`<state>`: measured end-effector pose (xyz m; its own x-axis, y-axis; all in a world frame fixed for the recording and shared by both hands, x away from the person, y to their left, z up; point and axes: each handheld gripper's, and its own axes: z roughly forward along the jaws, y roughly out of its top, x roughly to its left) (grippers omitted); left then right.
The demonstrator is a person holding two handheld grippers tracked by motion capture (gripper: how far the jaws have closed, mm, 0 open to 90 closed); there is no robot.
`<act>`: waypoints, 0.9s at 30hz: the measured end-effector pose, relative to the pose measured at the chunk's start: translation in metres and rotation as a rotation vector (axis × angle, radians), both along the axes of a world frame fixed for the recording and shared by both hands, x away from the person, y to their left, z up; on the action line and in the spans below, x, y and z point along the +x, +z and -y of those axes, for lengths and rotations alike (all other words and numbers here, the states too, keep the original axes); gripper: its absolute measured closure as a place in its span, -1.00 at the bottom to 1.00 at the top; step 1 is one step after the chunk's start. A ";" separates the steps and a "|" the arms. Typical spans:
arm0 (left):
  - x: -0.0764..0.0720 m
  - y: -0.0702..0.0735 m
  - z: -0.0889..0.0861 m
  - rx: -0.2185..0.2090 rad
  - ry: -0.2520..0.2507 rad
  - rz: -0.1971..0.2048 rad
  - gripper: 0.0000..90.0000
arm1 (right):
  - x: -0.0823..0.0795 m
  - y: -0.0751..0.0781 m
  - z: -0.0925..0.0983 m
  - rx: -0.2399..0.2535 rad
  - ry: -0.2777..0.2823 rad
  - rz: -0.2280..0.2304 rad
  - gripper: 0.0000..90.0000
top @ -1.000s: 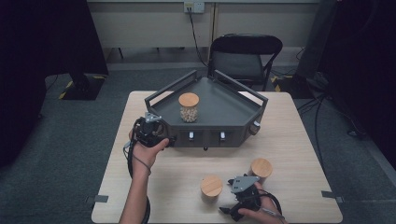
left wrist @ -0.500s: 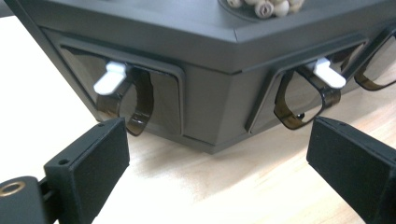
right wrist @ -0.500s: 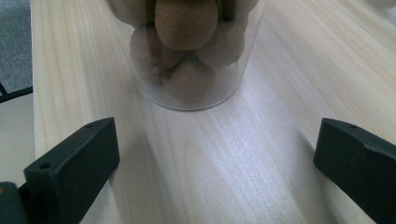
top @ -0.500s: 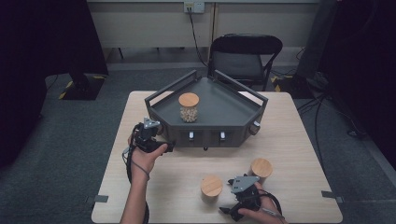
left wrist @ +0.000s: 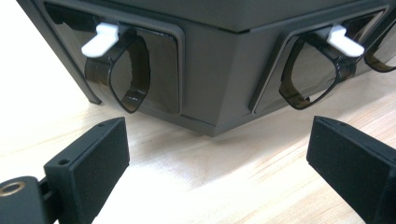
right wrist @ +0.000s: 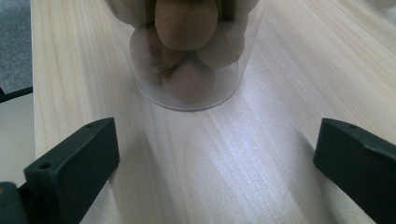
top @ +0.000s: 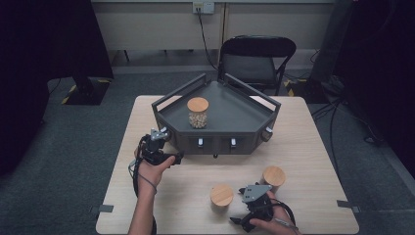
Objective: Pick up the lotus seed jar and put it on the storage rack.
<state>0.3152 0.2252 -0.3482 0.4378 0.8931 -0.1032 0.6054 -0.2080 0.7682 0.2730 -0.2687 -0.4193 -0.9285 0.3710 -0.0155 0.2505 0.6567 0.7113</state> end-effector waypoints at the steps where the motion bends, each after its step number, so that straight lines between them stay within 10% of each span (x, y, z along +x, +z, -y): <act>1: 0.000 -0.001 0.000 0.000 0.001 0.001 -0.89 | 0.000 0.000 0.000 0.000 0.000 0.000 -1.00; 27: -0.008 -0.028 -0.001 -0.014 -0.004 -0.023 -0.89 | 0.000 0.000 0.000 0.001 0.000 0.000 -1.00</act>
